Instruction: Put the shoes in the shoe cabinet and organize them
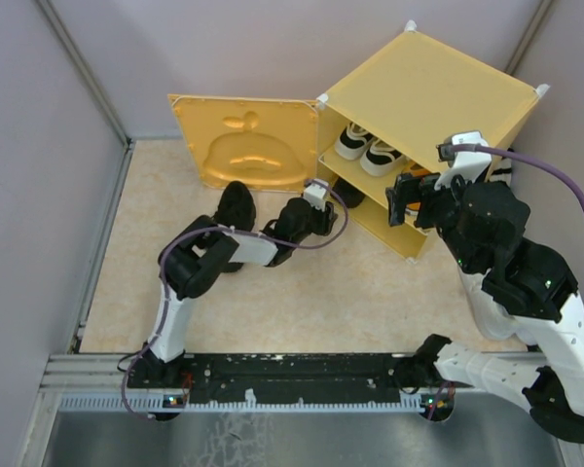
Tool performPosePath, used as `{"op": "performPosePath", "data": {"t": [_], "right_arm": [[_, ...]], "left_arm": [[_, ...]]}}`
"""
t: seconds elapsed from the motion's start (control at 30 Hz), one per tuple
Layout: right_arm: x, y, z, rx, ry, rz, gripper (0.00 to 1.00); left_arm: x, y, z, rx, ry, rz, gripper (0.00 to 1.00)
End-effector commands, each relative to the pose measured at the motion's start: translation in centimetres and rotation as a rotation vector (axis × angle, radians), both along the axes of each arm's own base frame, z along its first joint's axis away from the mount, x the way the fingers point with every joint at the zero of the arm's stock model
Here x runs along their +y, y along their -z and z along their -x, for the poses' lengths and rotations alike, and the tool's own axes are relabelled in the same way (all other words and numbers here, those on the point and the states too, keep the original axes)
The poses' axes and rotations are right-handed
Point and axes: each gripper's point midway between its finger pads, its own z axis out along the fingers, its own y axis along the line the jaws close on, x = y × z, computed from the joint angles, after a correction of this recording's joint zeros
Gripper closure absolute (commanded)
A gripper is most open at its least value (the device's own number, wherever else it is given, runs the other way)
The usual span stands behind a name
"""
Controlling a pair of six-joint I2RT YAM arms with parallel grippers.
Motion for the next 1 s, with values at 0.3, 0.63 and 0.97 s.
{"op": "performPosePath", "data": {"t": [0.3,0.63,0.97], "right_arm": [[0.5,-1.1,0.2,-0.032,-0.030,-0.050,0.02],[1.3,-1.2,0.3,-0.045,-0.073,-0.064,0.02],[1.5,-1.2,0.3,-0.048,-0.079,-0.075,0.02]], "left_arm": [[13.8,-8.8,5.9,0.095,-0.319,-0.226,0.01],[26.5,-4.5,10.4,0.406,-0.658,-0.251,0.01],[27.9,-3.6,10.5,0.433,-0.654,-0.263,0.06]]}}
